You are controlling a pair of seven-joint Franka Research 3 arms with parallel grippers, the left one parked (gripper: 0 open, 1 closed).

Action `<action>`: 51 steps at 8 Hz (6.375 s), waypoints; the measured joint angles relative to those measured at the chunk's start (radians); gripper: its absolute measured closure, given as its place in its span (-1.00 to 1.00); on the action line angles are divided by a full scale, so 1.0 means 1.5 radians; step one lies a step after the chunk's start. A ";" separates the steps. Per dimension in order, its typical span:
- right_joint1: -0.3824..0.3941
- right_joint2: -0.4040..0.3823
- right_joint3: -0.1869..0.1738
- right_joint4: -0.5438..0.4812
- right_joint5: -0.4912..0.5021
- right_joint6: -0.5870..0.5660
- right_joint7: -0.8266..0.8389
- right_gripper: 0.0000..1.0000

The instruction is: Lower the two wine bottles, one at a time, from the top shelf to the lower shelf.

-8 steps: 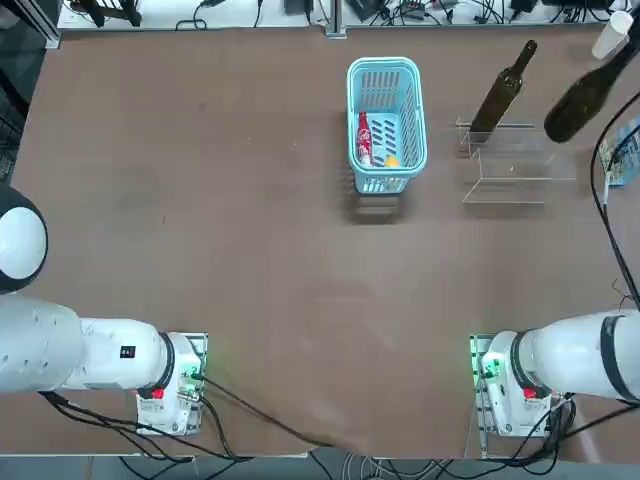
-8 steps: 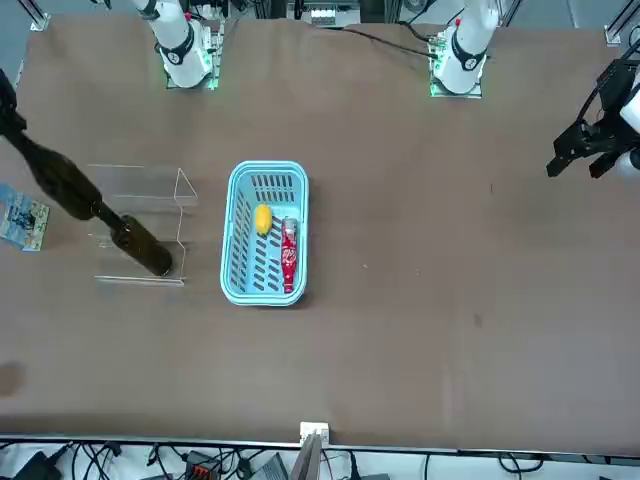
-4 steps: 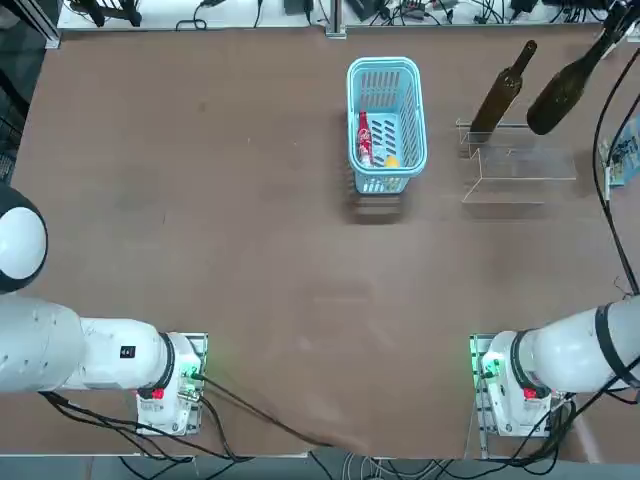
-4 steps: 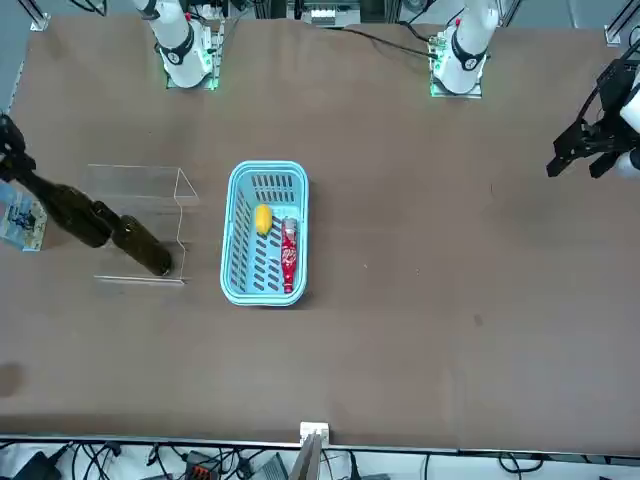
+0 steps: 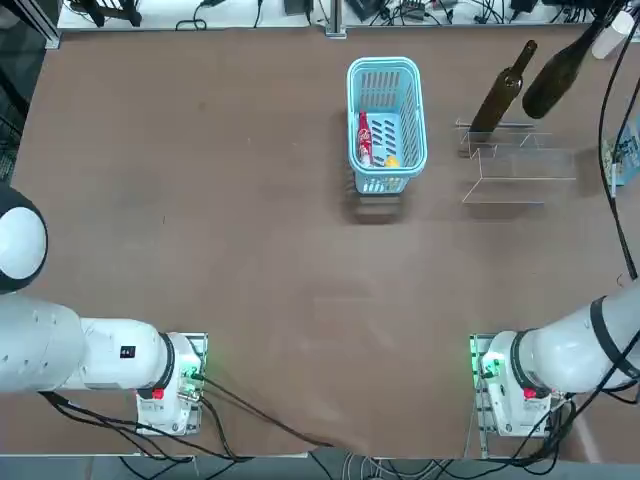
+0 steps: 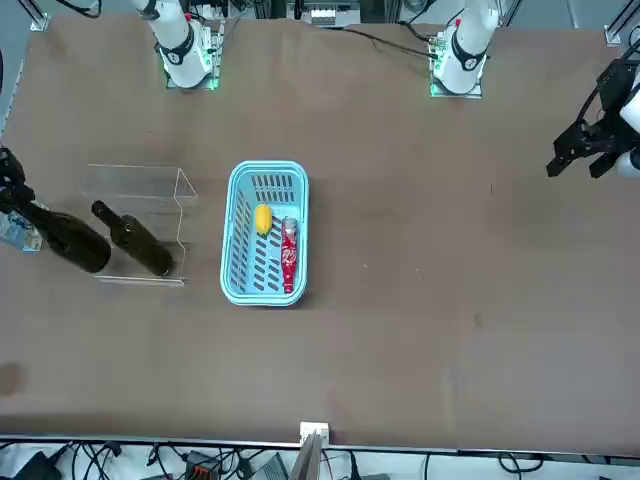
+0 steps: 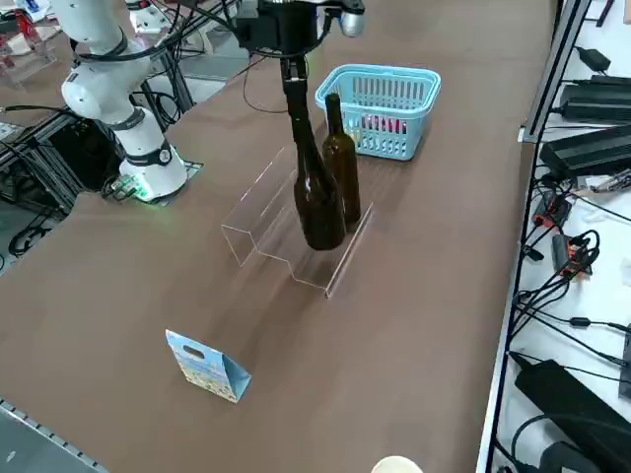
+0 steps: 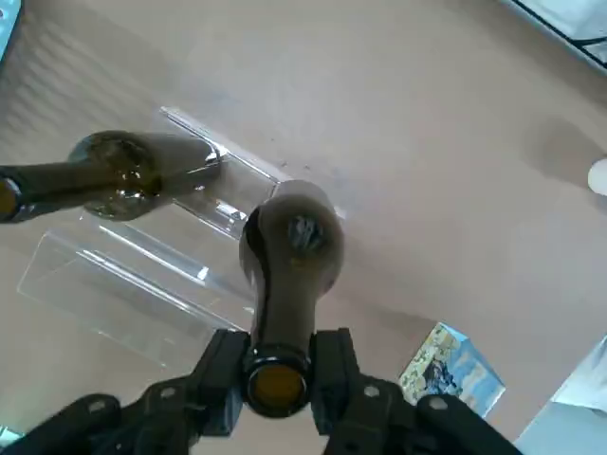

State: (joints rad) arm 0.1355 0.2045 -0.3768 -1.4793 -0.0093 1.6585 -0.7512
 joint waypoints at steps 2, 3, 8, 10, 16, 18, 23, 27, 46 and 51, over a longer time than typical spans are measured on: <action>0.000 0.020 -0.006 0.003 0.005 0.001 -0.012 0.22; -0.001 0.030 -0.007 0.004 0.006 0.001 -0.019 0.22; -0.002 0.052 -0.011 -0.001 0.010 0.013 -0.026 0.22; -0.002 0.055 -0.013 -0.013 0.010 0.016 -0.026 0.22; -0.002 0.060 -0.013 -0.037 0.010 0.039 -0.026 0.22; -0.002 0.062 -0.013 -0.040 0.010 0.042 -0.026 0.22; -0.002 0.060 -0.013 -0.041 0.010 0.044 -0.026 -0.39; -0.001 0.059 -0.013 -0.011 0.010 0.035 -0.026 -1.00; 0.005 -0.212 0.155 -0.096 0.015 -0.112 0.481 -1.00; 0.004 -0.212 0.148 -0.112 0.013 -0.035 0.481 -1.00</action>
State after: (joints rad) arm 0.1420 -0.1131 -0.1543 -1.6465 0.0107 1.6065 -0.0290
